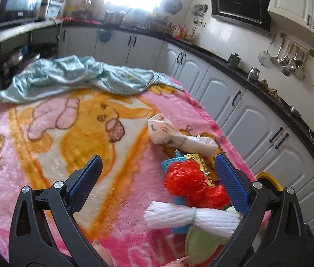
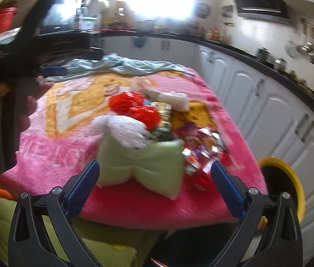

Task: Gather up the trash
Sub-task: 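Grasp the red plastic bag with the left tool while the right tool grasps white mesh foam, then carry both items to the yellow bin and open both tools to drop them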

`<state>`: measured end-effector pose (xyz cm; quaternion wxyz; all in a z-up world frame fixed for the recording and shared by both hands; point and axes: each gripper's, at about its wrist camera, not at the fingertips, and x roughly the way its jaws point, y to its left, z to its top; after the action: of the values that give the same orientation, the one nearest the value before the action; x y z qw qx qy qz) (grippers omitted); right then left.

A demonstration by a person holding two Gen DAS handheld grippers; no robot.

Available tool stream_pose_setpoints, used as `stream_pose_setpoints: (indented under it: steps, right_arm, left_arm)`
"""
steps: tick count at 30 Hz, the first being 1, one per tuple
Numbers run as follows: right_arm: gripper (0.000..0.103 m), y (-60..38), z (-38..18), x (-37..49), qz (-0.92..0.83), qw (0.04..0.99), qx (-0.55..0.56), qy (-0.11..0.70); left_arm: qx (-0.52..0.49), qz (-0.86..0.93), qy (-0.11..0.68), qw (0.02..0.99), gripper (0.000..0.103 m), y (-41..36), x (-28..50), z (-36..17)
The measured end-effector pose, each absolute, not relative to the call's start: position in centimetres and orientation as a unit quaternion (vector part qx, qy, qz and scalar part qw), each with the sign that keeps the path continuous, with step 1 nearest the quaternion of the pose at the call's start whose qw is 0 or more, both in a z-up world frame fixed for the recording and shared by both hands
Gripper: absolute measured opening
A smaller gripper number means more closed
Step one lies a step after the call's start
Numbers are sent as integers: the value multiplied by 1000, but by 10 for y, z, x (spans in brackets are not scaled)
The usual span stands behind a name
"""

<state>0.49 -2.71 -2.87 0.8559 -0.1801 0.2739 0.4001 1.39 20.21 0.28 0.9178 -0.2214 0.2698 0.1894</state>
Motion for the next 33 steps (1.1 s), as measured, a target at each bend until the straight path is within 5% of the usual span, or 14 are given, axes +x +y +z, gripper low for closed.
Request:
stream_pose_setpoints:
  steps: [10, 15, 21, 26, 33]
  right_arm:
    - [96, 19, -42, 38, 476, 814, -158, 294]
    - [63, 34, -52, 48, 483, 800, -152, 322]
    - [18, 38, -52, 48, 495, 794, -152, 317]
    - [12, 34, -47, 48, 500, 797, -145, 307]
    - [10, 21, -31, 49, 501, 807, -112, 292]
  left_arm:
    - [-306, 79, 334, 888, 92, 224, 59, -42]
    - [-319, 42, 352, 879, 92, 218, 72, -51]
    - [-324, 32, 366, 872, 58, 218, 82, -60]
    - [-318, 33, 370, 872, 19, 218, 81, -58]
    - [-282, 20, 329, 901, 7, 205, 70, -19]
